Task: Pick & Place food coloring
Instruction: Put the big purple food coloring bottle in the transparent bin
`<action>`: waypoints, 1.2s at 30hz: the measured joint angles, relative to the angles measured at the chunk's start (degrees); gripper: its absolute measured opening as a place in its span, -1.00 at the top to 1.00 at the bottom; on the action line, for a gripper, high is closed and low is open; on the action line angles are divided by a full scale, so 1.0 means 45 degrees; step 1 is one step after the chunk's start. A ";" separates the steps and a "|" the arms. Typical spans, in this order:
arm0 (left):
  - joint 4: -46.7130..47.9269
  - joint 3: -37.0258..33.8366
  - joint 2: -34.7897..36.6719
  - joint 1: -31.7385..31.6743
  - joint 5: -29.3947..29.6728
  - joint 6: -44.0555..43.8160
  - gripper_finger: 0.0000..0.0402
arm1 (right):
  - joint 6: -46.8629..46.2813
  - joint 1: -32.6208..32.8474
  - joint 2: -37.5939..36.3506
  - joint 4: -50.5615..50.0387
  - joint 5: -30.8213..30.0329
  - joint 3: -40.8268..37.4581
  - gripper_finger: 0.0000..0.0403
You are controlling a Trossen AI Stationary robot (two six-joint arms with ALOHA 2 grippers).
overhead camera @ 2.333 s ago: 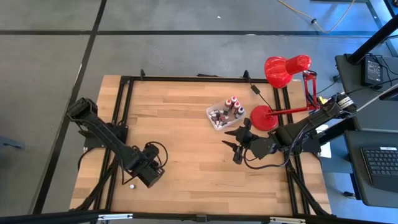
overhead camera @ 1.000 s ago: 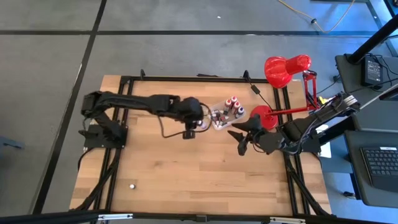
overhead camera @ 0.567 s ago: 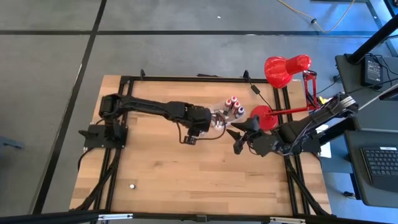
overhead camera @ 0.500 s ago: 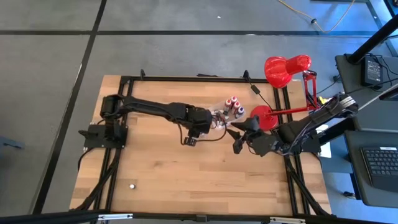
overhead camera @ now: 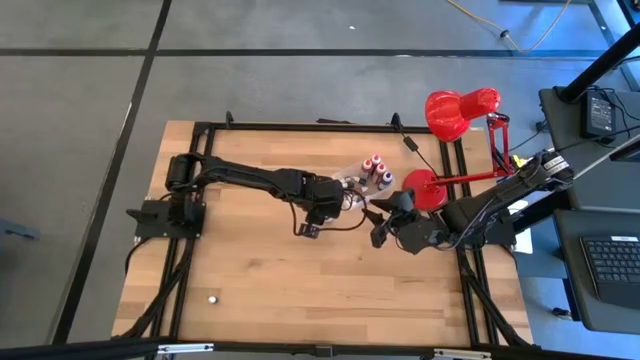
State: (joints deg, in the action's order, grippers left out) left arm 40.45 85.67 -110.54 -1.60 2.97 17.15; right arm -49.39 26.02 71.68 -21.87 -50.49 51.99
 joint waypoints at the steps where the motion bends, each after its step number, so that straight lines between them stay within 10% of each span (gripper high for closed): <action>1: 0.0000 0.0000 0.0000 0.0009 -0.0002 -0.0091 0.34 | -0.0009 0.0000 0.0000 -0.0007 0.0088 0.0000 0.11; 36: 0.0562 -0.0049 0.0910 -0.0117 0.0745 -0.0718 -0.15 | 0.0917 -0.0343 -0.0010 -0.0138 0.0459 -0.0001 0.11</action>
State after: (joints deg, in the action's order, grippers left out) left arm 42.97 85.45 -106.45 -2.12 6.32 13.92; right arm -45.26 24.48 71.64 -22.49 -48.42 51.98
